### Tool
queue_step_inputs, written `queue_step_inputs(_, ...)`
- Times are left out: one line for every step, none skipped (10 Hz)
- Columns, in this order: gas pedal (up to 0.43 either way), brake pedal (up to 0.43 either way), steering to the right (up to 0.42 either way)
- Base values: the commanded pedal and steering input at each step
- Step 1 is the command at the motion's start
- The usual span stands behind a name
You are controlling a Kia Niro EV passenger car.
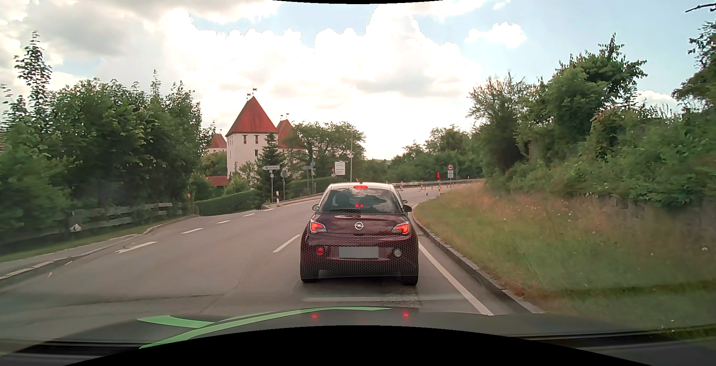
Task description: Follow the waypoints while adhering to traffic rules and regulations
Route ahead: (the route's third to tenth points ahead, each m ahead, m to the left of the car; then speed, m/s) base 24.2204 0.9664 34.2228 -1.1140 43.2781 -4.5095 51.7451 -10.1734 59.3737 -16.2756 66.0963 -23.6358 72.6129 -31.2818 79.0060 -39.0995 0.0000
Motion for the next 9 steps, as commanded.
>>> queue_step_inputs(0.0,0.323,0.027)
queue_step_inputs(0.0,0.323,0.027)
queue_step_inputs(0.0,0.323,0.027)
queue_step_inputs(0.0,0.323,0.027)
queue_step_inputs(0.0,0.323,0.027)
queue_step_inputs(0.0,0.323,0.027)
queue_step_inputs(0.0,0.323,0.027)
queue_step_inputs(0.0,0.323,0.027)
queue_step_inputs(0.0,0.323,0.027)
